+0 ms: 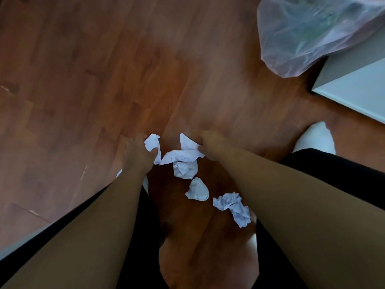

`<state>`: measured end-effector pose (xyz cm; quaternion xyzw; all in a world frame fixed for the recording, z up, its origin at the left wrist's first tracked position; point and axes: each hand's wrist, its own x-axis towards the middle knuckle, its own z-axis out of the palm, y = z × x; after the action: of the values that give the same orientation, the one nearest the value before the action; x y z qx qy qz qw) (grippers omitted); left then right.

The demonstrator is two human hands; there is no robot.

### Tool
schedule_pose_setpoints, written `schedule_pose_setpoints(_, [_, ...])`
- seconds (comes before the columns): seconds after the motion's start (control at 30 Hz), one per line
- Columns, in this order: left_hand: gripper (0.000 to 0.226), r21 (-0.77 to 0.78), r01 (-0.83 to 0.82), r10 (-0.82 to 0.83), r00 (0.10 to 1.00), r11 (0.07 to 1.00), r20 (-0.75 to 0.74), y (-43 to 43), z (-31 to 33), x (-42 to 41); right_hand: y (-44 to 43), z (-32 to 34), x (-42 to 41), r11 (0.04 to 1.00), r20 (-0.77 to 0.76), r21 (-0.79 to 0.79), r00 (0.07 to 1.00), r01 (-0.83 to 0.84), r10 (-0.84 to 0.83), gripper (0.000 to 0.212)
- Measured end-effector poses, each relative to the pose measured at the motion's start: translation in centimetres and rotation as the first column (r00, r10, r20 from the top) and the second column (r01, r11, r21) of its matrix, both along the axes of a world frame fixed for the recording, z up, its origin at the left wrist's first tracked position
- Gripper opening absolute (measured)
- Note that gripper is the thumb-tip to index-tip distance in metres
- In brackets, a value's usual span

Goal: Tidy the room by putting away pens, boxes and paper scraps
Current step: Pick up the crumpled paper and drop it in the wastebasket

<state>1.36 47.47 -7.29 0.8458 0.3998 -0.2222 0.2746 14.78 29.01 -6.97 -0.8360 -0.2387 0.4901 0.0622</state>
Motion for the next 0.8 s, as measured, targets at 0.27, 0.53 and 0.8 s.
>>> schedule_pose_setpoints(0.27, [0.055, -0.07, -0.149, 0.149, 0.989, 0.986, -0.006, -0.5, -2.1, -0.3, 0.1, -3.4, -2.0, 0.98, -0.073, 0.012, 0.978, 0.198, -0.197, 0.034])
schedule_pose_setpoints(0.53, [0.005, -0.068, -0.136, 0.14, 0.988, 0.988, 0.065, 0.8, 0.1, 1.1, -0.2, -1.3, 0.8, 0.933, -0.171, 0.157, 0.94, 0.323, -0.296, 0.011])
schedule_pose_setpoints(0.8, [0.012, -0.054, 0.019, 0.002, 0.932, 0.998, 0.362, -1.2, 6.2, 9.1, -3.3, 7.7, 9.7, 0.772, 0.014, 0.388, 0.834, 0.504, -0.551, 0.006])
